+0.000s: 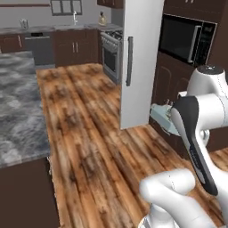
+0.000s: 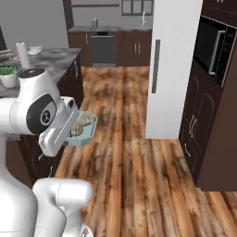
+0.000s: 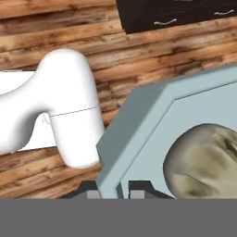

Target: Place two dumplings into each of the tupperware containers and then place the containers in the fridge.

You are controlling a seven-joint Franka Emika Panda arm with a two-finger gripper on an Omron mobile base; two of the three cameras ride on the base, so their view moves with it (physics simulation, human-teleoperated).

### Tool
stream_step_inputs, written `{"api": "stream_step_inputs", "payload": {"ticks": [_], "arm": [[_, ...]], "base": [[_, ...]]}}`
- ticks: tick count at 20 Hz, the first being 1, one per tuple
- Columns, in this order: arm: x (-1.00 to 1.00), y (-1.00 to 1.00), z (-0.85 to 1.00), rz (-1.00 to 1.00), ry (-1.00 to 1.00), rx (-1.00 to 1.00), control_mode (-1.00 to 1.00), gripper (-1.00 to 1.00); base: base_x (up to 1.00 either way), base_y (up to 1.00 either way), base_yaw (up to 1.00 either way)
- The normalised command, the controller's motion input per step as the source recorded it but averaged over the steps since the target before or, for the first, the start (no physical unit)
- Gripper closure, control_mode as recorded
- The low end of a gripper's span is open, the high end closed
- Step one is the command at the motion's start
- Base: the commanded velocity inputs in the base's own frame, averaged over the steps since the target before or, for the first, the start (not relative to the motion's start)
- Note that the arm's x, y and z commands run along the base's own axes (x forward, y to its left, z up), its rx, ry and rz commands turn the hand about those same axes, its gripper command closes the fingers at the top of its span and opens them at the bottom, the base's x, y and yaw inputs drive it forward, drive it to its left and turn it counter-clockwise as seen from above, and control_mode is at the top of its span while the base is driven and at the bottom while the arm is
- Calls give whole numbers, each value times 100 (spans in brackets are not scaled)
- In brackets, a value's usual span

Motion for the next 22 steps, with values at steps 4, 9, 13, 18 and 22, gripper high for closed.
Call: {"api": "stream_step_inputs", "payload": {"ticks": [4, 9, 13, 18, 22], "arm": [[0, 0, 0, 0, 0, 0, 100, 100], [0, 0, 0, 0, 0, 0, 100, 100], [0, 0, 0, 0, 0, 0, 100, 100], [0, 0, 0, 0, 0, 0, 100, 100], [0, 0, 0, 0, 0, 0, 100, 100]], "base": [[100, -9, 16], [100, 0, 13], [100, -11, 9], [100, -11, 8], [100, -13, 7]]}}
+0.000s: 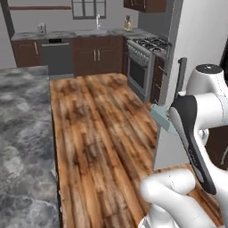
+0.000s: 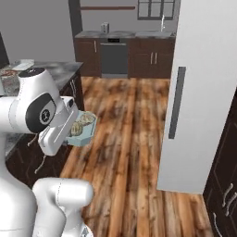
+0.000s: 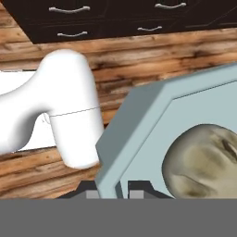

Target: Place two dumplings into each of the tupperware containers and then place the containers in the fridge.

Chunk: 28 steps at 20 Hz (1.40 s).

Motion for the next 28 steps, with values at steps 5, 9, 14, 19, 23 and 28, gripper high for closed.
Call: {"api": "stream_step_inputs", "payload": {"ticks": [5, 9, 14, 19, 23, 28], "arm": [[0, 0, 0, 0, 0, 0, 100, 100], [0, 0, 0, 0, 0, 0, 100, 100], [0, 0, 0, 0, 0, 0, 100, 100], [0, 0, 0, 0, 0, 0, 100, 100], [0, 0, 0, 0, 0, 0, 100, 100], [0, 0, 0, 0, 0, 0, 100, 100]], "base": [[100, -43, 0], [98, -15, -9], [95, 47, -24], [66, 66, -50], [44, 58, -68], [52, 77, -67]]}}
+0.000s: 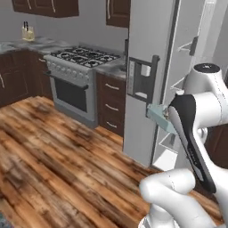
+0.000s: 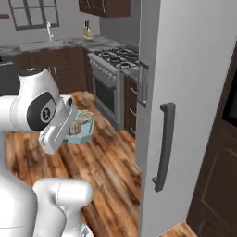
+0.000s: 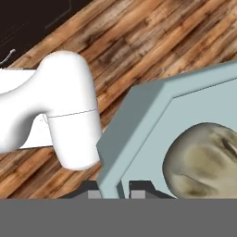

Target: Place two dumplings into each of the tupperware containers and then place the containers in the fridge.

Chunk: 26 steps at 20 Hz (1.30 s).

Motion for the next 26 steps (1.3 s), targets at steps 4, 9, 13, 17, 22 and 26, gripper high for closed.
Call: {"api": "stream_step_inputs", "payload": {"ticks": [4, 9, 13, 17, 22, 26], "arm": [[0, 0, 0, 0, 0, 0, 100, 100], [0, 0, 0, 0, 0, 0, 100, 100], [0, 0, 0, 0, 0, 0, 100, 100], [0, 0, 0, 0, 0, 0, 100, 100], [0, 0, 0, 0, 0, 0, 100, 100], [0, 0, 0, 0, 0, 0, 100, 100]], "base": [[67, 93, -62], [68, 91, -62], [96, 71, -2], [92, 64, 6], [81, 74, -28], [9, 44, -88]]}}
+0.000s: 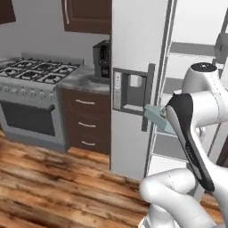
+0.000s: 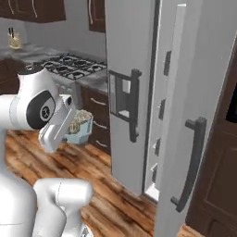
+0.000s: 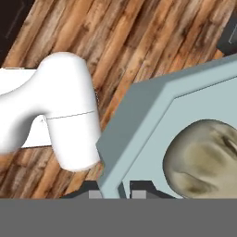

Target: Place two dumplings into each of the tupperware containers and then place the containers in the fridge.

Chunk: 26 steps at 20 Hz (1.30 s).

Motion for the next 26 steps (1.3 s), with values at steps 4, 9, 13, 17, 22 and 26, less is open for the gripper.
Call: {"api": "stream_step_inputs", "payload": {"ticks": [4, 9, 13, 17, 22, 26], "arm": [[0, 0, 0, 0, 0, 0, 100, 100], [0, 0, 0, 0, 0, 0, 100, 100], [0, 0, 0, 0, 0, 0, 100, 100], [0, 0, 0, 0, 0, 0, 100, 100], [0, 0, 0, 0, 0, 0, 100, 100], [0, 0, 0, 0, 0, 0, 100, 100]], "base": [[21, 53, -84], [41, 79, -73], [65, 80, -50], [70, 8, -33], [61, -4, -21], [70, -15, -16]]}}
